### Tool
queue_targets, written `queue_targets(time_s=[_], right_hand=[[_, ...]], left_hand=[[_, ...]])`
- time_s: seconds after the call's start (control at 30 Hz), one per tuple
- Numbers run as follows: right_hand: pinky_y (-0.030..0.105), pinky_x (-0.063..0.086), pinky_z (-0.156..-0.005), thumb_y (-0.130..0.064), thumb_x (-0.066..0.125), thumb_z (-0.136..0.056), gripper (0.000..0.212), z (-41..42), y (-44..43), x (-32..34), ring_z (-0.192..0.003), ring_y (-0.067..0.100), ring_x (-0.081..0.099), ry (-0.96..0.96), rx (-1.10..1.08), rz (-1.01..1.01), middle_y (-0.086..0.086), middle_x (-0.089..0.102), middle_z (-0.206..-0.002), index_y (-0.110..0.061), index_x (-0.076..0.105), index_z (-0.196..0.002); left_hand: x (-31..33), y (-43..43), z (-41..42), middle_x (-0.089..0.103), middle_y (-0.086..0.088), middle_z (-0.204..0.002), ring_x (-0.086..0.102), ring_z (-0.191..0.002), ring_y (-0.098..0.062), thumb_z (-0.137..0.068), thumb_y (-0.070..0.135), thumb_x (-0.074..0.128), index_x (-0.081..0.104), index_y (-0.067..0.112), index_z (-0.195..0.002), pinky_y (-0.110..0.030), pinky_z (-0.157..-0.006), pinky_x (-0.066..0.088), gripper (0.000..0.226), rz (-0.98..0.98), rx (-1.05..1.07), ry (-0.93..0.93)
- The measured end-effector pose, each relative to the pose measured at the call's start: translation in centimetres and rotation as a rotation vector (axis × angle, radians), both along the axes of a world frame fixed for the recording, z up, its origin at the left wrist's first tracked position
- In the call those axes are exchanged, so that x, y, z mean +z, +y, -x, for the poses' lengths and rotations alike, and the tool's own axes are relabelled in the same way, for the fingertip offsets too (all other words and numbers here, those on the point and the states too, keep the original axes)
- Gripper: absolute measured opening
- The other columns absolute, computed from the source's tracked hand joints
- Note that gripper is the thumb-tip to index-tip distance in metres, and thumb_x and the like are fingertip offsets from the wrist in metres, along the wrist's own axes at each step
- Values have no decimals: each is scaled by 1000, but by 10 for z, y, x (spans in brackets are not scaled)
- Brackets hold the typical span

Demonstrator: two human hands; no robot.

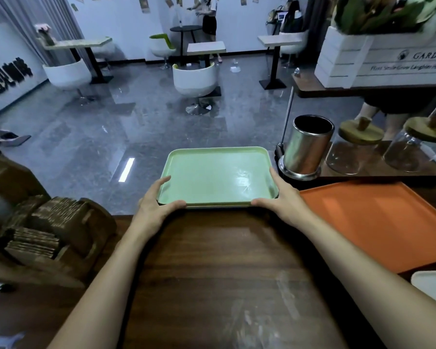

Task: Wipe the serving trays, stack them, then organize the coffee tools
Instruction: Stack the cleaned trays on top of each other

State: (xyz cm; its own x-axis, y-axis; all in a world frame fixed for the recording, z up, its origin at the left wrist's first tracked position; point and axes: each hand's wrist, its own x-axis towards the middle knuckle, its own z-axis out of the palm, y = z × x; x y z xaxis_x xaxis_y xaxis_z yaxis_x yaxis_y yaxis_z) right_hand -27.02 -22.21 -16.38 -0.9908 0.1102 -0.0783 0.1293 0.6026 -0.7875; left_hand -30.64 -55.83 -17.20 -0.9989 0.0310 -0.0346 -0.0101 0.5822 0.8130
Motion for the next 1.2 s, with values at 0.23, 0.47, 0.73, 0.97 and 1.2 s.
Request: queue_targets(time_s=[0.23, 0.47, 0.73, 0.97, 1.2], right_hand=[[35, 29, -119, -57, 86, -65, 124, 6, 4, 0, -148, 18, 31, -61, 43, -82, -2, 32, -162, -28, 13, -161], [37, 20, -123, -44, 84, -77, 116, 12, 3, -4, -152, 22, 20, -101, 64, -124, 3, 17, -167, -18, 9, -162], [29, 17, -119, -37, 81, -82, 114, 15, 3, -1, -153, 27, 18, -148, 61, -140, 11, 10, -168, -13, 3, -161], [40, 37, -114, -63, 72, -64, 120, -7, 6, 7, -140, 23, 41, -74, 99, -132, 0, 37, -157, -23, 13, -160], [37, 27, -122, -53, 71, -82, 87, -73, 70, 21, -149, 11, 27, 42, 128, -197, -6, 29, -162, -28, 34, -156]], left_hand=[[-9, 4, -7, 43, 4, -158, 39, -145, -18, -80, 53, 80, 41, 37, -152, -41, -116, 34, 83, 72, 9, 110], [-11, 9, -8, 29, 6, -166, 31, -149, -18, -88, 50, 74, 6, 36, -163, -39, -118, 29, 102, 96, -31, 107], [-9, 13, -8, 28, 5, -165, 31, -148, -16, -92, 47, 70, 8, 30, -163, -29, -110, 29, 96, 136, -53, 88], [-11, 9, -16, 15, -1, -171, 14, -157, -23, -82, 74, 61, -2, 45, -160, -54, -123, 24, 105, 208, 25, 103], [5, 107, -78, 13, 1, -170, 1, -158, -18, -93, 58, 57, 17, 26, -163, -36, -125, 11, 87, 236, -133, 398]])
